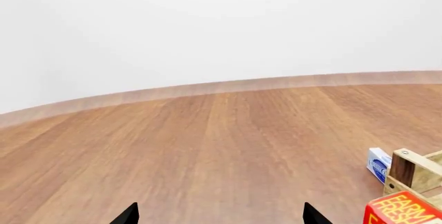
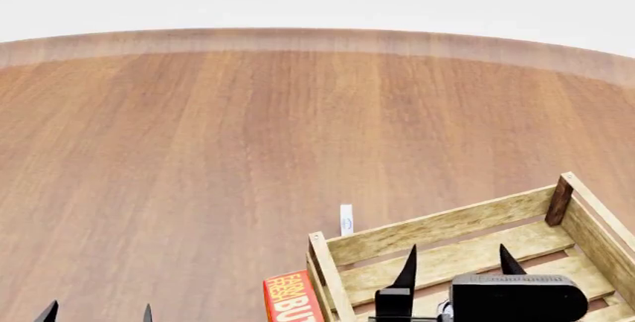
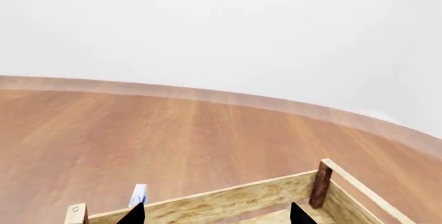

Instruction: Pick up the tomato sauce, and put it in the wooden tray.

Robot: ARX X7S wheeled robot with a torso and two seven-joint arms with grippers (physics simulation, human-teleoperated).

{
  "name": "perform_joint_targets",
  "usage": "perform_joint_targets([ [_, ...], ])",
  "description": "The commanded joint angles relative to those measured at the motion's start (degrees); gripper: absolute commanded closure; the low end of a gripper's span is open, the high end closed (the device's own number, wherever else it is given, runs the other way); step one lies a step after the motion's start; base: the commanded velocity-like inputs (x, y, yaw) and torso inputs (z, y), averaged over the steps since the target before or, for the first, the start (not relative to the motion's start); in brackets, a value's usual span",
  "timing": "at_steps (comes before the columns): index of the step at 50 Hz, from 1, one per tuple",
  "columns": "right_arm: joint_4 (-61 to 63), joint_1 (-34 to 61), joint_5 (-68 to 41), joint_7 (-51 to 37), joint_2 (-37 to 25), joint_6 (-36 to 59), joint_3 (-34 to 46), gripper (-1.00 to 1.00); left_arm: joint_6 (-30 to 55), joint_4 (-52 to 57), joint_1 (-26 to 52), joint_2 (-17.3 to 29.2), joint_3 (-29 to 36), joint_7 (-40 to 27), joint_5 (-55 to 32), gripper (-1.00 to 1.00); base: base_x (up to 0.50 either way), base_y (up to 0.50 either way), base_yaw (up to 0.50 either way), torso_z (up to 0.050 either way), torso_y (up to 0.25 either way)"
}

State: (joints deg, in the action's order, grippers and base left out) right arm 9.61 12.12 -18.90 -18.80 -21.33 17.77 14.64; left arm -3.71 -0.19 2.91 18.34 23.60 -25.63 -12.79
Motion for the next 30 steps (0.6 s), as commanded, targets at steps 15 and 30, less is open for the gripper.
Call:
perform_joint_targets([
  [15,23.28,-8.91,1.00,-2.76,-3.14,3.28,-0.36,-1.00,-1.04,0.04,-0.29,-0.68,-1.15,2.54,-1.64,-1.00,0.00,0.00,0.00,0.000,0.000],
  [30,35.00,-12.89,4.74,-5.36,-5.47,3.97,1.60,-1.00,-0.75,0.45,-0.34,-0.44,-0.86,2.09,-1.45,-1.00,0.00,0.00,0.00,0.000,0.000],
])
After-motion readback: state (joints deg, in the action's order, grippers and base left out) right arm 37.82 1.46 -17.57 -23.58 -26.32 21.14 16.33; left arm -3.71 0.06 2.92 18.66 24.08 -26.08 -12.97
